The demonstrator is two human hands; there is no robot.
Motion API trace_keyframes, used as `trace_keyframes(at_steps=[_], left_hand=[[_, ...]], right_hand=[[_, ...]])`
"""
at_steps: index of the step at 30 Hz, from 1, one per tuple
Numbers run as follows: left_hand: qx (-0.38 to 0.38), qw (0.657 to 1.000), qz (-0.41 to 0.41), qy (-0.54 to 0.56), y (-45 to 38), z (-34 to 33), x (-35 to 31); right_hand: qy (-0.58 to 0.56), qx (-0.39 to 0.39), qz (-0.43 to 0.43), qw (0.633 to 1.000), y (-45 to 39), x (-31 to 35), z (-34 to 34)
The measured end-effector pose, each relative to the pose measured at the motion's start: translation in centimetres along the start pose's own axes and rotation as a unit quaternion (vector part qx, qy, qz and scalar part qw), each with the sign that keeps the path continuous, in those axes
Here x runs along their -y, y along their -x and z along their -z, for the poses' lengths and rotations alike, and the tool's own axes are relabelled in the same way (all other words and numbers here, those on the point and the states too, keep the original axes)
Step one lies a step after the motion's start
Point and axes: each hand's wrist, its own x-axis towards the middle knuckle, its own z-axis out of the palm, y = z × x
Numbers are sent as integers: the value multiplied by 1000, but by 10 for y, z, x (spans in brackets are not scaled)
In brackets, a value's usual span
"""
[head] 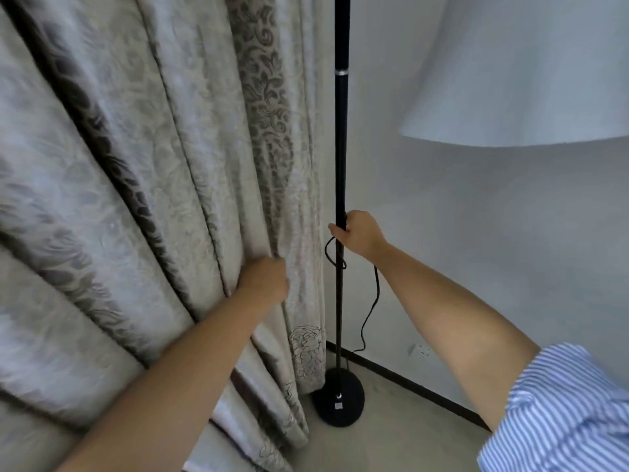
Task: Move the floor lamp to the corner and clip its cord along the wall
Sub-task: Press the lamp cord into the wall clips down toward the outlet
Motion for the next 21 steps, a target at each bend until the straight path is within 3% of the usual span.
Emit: trace_keyframes(at_steps=[6,12,16,21], left_hand=[[-122,968,-29,217,-8,53,-22],[-231,903,-39,360,-30,100,-52],[-237,875,-57,418,-48,130,-78],[-185,842,-173,476,-64,161,-109]], right_hand=[[31,47,-8,998,-14,-10,6],[41,98,-40,994,-14,-29,32],[50,111,-3,992,-14,-31,51],[65,119,-7,991,-4,-43,92]])
